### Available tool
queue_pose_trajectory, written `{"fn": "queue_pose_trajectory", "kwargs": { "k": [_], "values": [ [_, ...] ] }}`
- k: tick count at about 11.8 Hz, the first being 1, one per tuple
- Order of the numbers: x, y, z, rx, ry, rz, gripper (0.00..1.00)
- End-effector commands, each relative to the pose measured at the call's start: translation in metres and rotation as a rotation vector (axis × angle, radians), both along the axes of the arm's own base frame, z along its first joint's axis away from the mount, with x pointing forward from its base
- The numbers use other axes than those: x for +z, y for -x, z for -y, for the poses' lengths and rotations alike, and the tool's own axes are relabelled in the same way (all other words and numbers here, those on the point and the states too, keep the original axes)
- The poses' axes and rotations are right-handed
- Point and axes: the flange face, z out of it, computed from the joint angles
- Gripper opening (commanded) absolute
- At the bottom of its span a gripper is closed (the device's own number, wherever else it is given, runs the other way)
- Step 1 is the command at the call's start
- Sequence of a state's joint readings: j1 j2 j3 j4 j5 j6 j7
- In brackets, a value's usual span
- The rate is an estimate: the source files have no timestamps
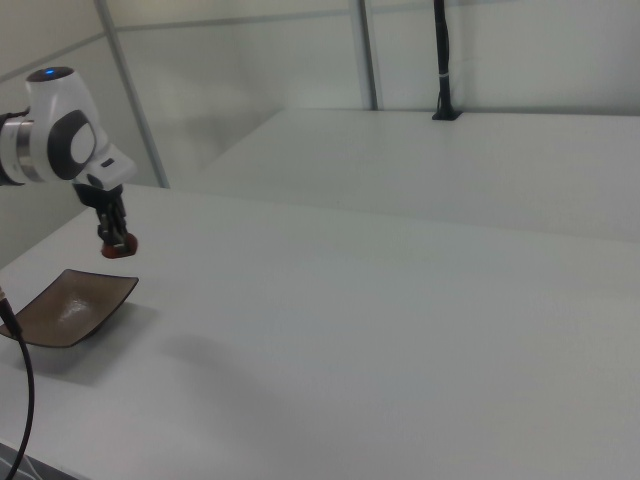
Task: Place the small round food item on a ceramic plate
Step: 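Carry the red food item over the brown square plate and lower it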
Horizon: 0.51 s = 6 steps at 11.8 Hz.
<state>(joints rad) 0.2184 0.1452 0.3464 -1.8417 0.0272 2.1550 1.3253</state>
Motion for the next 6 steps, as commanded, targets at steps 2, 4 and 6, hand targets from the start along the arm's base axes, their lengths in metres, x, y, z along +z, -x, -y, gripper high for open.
{"fn": "queue_pose_trajectory", "kwargs": {
  "k": [2,4,6],
  "values": [
    [-0.032,0.006,-0.064,0.042,-0.103,0.046,0.32],
    [-0.056,0.022,-0.098,0.103,-0.121,0.043,0.52],
    [-0.062,0.034,-0.113,0.149,-0.105,0.052,0.93]
  ]
}}
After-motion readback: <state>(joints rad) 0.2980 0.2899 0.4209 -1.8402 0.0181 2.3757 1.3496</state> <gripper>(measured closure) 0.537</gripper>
